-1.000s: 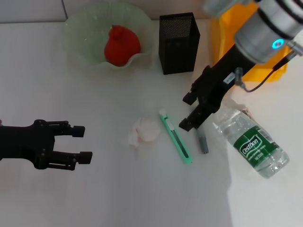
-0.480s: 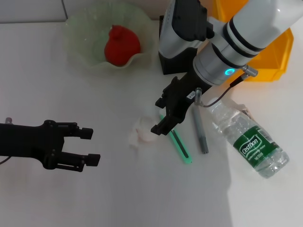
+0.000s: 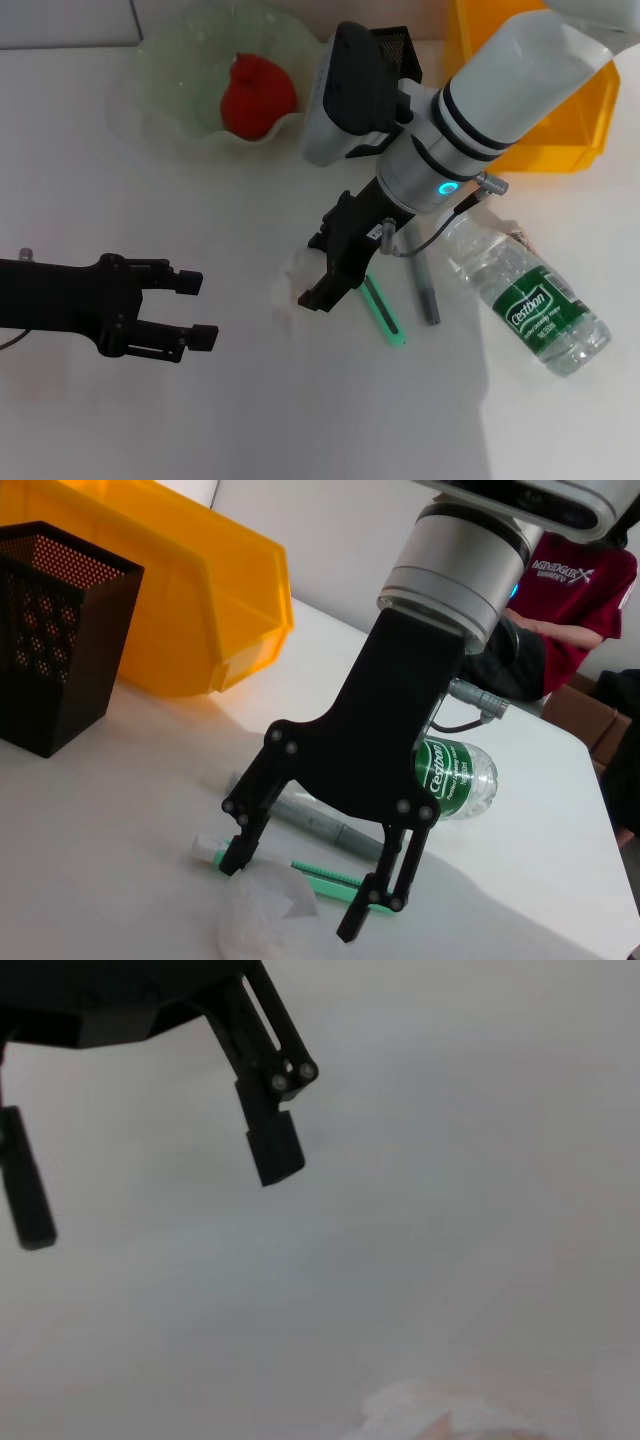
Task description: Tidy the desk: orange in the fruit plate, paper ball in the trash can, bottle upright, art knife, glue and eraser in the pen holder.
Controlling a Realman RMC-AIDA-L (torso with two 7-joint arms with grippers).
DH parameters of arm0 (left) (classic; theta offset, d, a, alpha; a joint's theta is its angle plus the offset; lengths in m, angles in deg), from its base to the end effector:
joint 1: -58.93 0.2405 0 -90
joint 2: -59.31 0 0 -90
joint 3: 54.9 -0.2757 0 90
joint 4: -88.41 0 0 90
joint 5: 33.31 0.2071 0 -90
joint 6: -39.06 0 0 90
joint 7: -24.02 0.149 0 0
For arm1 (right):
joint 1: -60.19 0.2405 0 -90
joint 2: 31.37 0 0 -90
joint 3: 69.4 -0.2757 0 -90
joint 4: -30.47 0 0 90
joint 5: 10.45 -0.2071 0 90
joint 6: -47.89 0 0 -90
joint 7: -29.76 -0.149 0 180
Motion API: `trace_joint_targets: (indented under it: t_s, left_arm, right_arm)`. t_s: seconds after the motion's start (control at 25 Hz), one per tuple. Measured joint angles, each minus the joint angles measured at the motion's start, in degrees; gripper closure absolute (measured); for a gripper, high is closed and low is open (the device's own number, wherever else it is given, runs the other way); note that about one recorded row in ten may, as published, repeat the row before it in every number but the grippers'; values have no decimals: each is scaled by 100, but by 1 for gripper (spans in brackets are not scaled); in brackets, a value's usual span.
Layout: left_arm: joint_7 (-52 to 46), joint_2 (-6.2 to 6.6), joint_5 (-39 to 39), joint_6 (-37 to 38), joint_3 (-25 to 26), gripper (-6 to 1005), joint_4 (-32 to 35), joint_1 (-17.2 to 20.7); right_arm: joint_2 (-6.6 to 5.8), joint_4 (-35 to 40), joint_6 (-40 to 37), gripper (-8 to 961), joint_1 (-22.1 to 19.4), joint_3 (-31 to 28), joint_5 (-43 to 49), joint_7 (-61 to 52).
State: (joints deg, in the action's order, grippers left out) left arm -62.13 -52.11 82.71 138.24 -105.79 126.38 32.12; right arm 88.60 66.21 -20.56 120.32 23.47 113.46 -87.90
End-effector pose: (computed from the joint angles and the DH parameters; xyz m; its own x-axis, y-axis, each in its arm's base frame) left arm -0.3022 0.3000 0.0134 0.8309 0.4649 0.3057 0.4709 -0.8802 0.0588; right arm 0.1273 0.3910 -0.1294 0.9439 -0.1782 0.2781 -0.1709 -0.9840 -0.0505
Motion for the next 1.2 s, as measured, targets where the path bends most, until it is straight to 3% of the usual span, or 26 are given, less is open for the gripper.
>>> trace_joint_targets:
  t_s: [0.36,0.44,0.64,0.68,0.72,0.84,0.88,0.92,1.04,1.08,1.12,1.2]
  left_arm:
    - [3,-3,15,-14,-1,154,0,73]
    - [8,-1,16,-14,-3,154,0,80]
    - [11,8,17,-14,-3,154,0,85]
    - [11,8,17,-14,-3,154,0,85]
    - [11,28,18,-14,1,154,1,88]
    - [7,32,19,-12,1,154,0,77]
    - [3,29,17,-5,0,154,5,51]
    - [3,29,17,-5,0,154,5,51]
    - [2,2,17,-3,1,154,20,18]
    - [2,-1,18,-5,1,154,18,10]
    - [3,-9,17,-6,0,154,14,-2]
    - [3,-27,16,-11,-1,154,7,-28]
  right_arm:
    - [0,18,263,261,-88,82,-164,-169]
    - [-6,181,233,277,-169,76,-175,-170]
    - [-66,1228,-186,442,-617,-46,63,-625]
    - [-81,2196,-670,445,-1039,-426,385,-895]
    - [-81,2196,-670,449,-1039,-426,385,-895]
    - [-75,3864,-1304,459,-1764,-1152,754,-1179]
    - [-60,4891,-1524,462,-2229,-1676,837,-1323]
    - [-60,4891,-1524,462,-2229,-1676,837,-1323]
    - [-37,5865,-1532,461,-2798,-2752,808,-1382]
    - [-37,5970,-1337,461,-2967,-3385,797,-1382]
    - [-37,5970,-1337,455,-2967,-3385,797,-1382]
    - [-53,5676,-889,443,-3059,-4009,776,-1380]
